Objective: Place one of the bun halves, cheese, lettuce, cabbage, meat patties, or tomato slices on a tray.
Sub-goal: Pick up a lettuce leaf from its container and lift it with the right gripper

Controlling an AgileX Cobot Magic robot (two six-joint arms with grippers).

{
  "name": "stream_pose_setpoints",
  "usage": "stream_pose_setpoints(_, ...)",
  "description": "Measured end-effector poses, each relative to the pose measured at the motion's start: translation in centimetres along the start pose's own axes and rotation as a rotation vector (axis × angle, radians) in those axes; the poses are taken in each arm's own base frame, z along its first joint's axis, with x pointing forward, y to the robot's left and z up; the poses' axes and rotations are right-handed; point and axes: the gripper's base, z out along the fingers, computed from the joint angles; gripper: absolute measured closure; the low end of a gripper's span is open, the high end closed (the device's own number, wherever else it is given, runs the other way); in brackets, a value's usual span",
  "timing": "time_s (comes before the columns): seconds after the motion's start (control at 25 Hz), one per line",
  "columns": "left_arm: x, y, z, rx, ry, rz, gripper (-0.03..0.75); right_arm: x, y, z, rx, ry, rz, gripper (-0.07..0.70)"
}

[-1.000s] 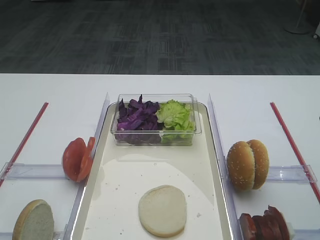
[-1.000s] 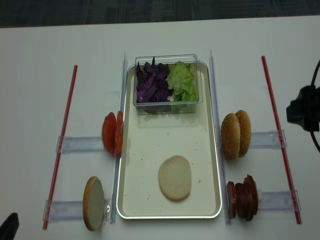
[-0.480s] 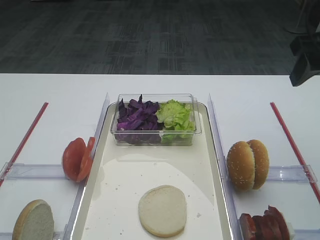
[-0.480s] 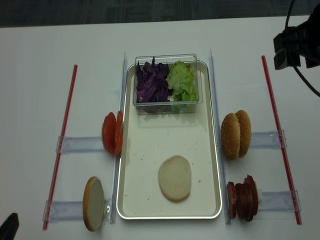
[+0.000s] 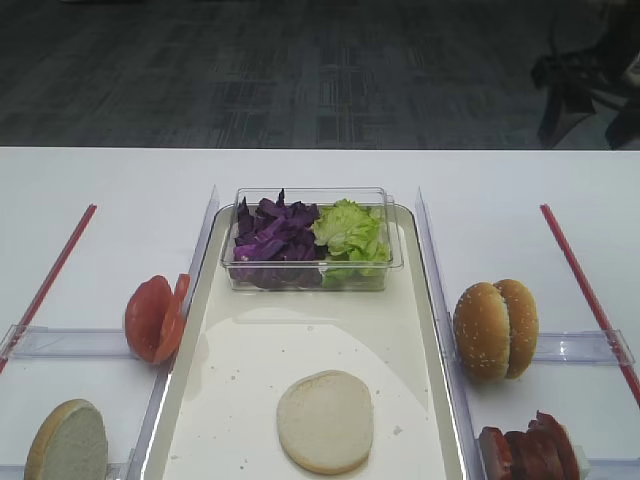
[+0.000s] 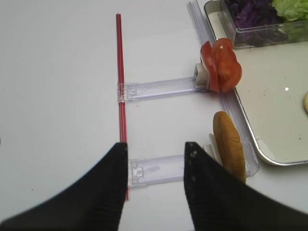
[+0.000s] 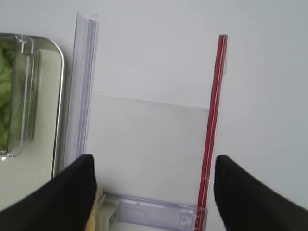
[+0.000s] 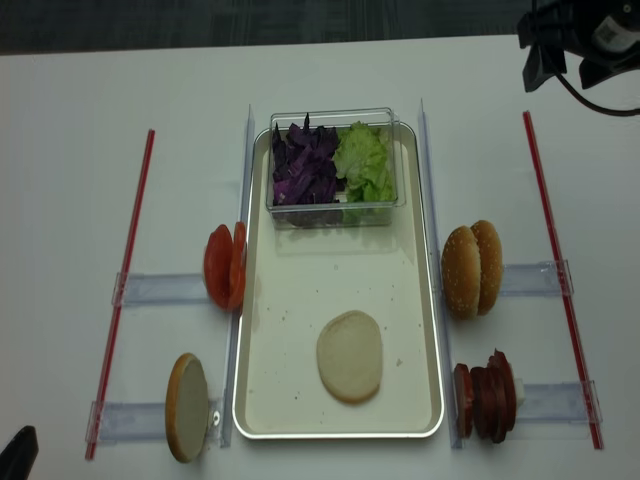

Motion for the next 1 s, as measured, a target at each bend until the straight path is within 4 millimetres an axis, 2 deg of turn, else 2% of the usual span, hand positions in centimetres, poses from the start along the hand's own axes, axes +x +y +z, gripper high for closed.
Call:
stream_pose_setpoints(0.16,0.0,0.0,0.0,0.000,0.000,0.000,0.444,-2.4,-0.6,2.0,0.010,0.030,0.020,0.094)
stream_pose_setpoints(0.32,0.0,0.0,0.0,0.000,0.000,0.000,0.444,-3.7,-1.0,3.8,0.013,0.052,0.032,0.094)
stream_pose_setpoints(0.72,0.0,0.0,0.0,0.000,0.000,0.000,0.444,-4.7,-1.9,8.7,0.012,0.137,0.052,0.094)
stream_pose_setpoints(1.0,0.0,0.0,0.0,0.000,0.000,0.000,0.444,-4.6,-2.0,9.7,0.013,0.159,0.055,0.094)
